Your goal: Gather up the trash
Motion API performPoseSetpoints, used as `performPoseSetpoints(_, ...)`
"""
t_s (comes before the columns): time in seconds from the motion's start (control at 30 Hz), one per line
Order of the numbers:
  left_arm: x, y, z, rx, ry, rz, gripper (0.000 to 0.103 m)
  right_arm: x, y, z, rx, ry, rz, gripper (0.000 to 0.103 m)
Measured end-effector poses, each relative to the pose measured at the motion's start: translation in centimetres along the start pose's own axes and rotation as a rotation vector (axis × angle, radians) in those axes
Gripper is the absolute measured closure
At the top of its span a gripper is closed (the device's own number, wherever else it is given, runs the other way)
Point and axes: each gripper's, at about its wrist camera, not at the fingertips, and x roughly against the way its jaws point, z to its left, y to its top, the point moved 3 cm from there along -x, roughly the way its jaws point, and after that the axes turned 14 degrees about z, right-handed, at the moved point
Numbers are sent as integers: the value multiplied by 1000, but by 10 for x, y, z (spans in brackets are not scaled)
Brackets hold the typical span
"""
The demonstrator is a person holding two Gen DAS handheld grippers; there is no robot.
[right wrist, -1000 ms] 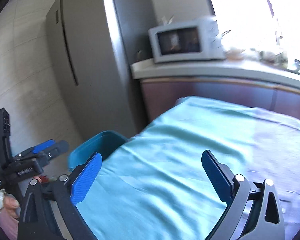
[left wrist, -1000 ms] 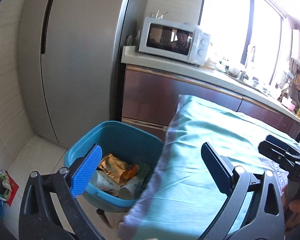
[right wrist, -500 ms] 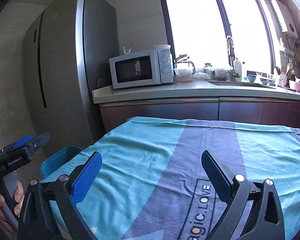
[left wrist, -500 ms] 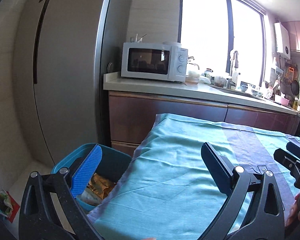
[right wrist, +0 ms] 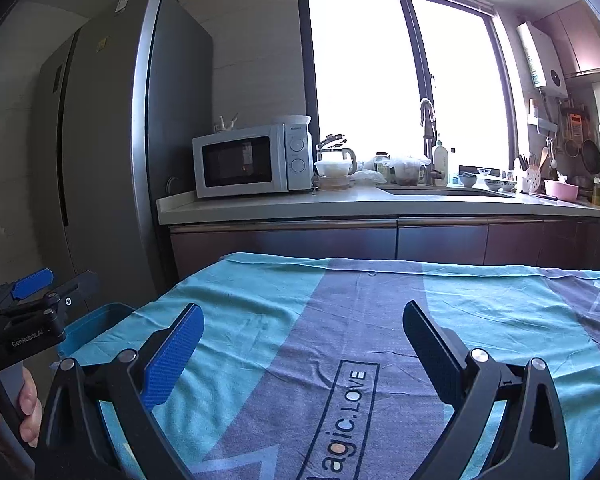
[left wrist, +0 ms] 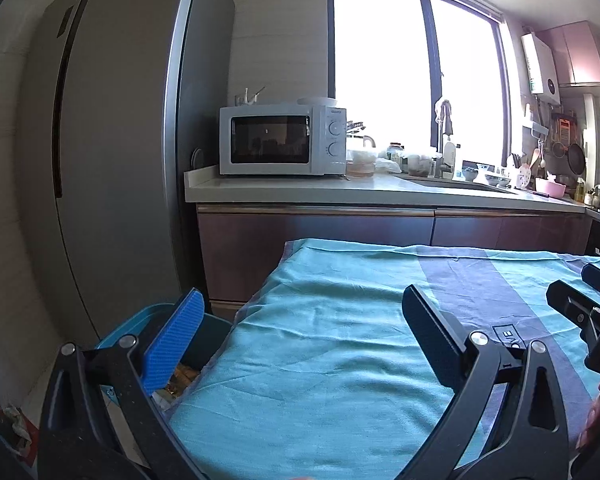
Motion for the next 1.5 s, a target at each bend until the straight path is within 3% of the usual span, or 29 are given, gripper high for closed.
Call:
performPoseSetpoints(0.5,17,-1,-12,-33,9,-56,6,8,-3,-11,-20,-19,-12,6)
performPoseSetpoints(1.5,22,-5,-23,-74,8,-85,6,19,-1,-31,-37,-37,-37,6)
